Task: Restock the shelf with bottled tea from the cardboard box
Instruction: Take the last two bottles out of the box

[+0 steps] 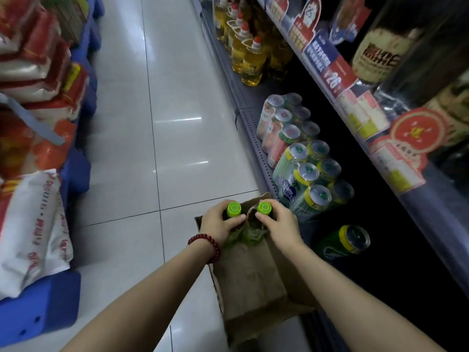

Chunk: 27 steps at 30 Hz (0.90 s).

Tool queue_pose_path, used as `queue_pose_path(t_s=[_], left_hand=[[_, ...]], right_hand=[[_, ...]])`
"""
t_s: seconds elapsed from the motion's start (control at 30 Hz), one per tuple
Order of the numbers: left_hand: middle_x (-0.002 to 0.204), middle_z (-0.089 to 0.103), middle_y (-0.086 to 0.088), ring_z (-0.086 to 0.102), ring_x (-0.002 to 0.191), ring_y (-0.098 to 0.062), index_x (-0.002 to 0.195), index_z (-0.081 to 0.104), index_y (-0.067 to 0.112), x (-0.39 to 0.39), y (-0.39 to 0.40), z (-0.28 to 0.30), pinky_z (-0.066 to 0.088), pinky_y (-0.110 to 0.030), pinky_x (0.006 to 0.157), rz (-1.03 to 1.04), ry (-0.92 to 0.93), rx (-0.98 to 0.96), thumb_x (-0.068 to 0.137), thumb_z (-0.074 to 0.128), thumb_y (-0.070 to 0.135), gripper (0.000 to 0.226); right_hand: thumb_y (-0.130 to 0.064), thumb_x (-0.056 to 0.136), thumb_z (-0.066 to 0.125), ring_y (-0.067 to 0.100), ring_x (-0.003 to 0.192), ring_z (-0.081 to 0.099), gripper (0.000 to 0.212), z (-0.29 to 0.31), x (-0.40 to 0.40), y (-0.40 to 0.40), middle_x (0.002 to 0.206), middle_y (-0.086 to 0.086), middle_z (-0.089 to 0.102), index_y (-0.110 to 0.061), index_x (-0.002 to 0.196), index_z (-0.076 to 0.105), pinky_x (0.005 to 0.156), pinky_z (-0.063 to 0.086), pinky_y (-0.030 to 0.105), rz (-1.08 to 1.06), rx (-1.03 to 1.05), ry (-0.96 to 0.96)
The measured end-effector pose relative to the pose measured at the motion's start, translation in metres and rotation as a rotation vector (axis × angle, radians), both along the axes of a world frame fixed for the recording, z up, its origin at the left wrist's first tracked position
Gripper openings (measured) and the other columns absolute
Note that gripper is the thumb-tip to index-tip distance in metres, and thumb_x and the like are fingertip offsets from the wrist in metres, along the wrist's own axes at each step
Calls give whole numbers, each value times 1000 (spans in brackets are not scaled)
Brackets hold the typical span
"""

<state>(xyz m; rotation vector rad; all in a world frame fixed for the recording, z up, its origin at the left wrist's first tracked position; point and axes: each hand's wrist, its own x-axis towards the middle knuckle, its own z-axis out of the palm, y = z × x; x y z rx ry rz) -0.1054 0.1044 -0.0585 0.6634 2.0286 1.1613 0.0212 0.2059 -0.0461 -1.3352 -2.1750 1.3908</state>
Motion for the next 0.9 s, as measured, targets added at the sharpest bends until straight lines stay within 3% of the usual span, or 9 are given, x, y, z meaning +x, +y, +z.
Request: queue_pose_path(t_s=[0.23,0.4,0.53,0.67,0.77,0.83,0.9], left_hand=[[93,71,-10,66,93,-27,98,66,10,-10,-14,165,53,-43,88,-9,13,27,78,74,21,24],[87,67,-4,63,84,-17,93,65,13,-16,-25,311,53,-30,81,-30,3,98,79,73,19,17],[87,67,-1,62,81,-12,95,64,13,-21,-36,433,51,-14,72,-61,26,171,82,70,22,16],[85,67,4,63,82,-11,92,64,18,-17,-52,548,51,-20,75,-97,33,246,83,69,26,13],[88,69,0,66,86,-16,96,66,15,-10,-68,631,55,-25,77,-196,19,285,83,69,24,16],[84,68,1,68,77,-8,95,65,13,0,-81,682,56,-18,67,-264,-9,325,85,67,18,12],[78,67,4,67,62,1,93,64,15,12,-93,729,52,-12,54,-313,-23,351,86,65,17,6]], right_hand=[[-24,84,67,25,92,64,18,162,-8,-11,91,2,68,-16,100,64,86,52,47,48,7,50],[-20,86,68,19,89,63,16,305,-11,-17,90,4,68,-10,98,65,80,51,33,77,-11,114],[-23,84,69,15,85,65,13,423,-11,-28,88,2,69,-13,92,66,81,53,35,91,37,191],[-20,87,67,5,80,64,12,542,-2,-50,88,-2,71,-10,95,69,78,51,23,72,79,247],[-30,85,68,10,88,68,4,619,14,-72,90,-5,73,-26,87,69,87,54,36,47,136,281],[-30,87,67,13,86,66,4,665,27,-88,87,-4,71,-26,85,68,88,53,42,18,175,297],[-27,90,64,14,83,65,8,710,41,-104,85,-3,69,-20,90,67,85,52,40,0,230,301]])
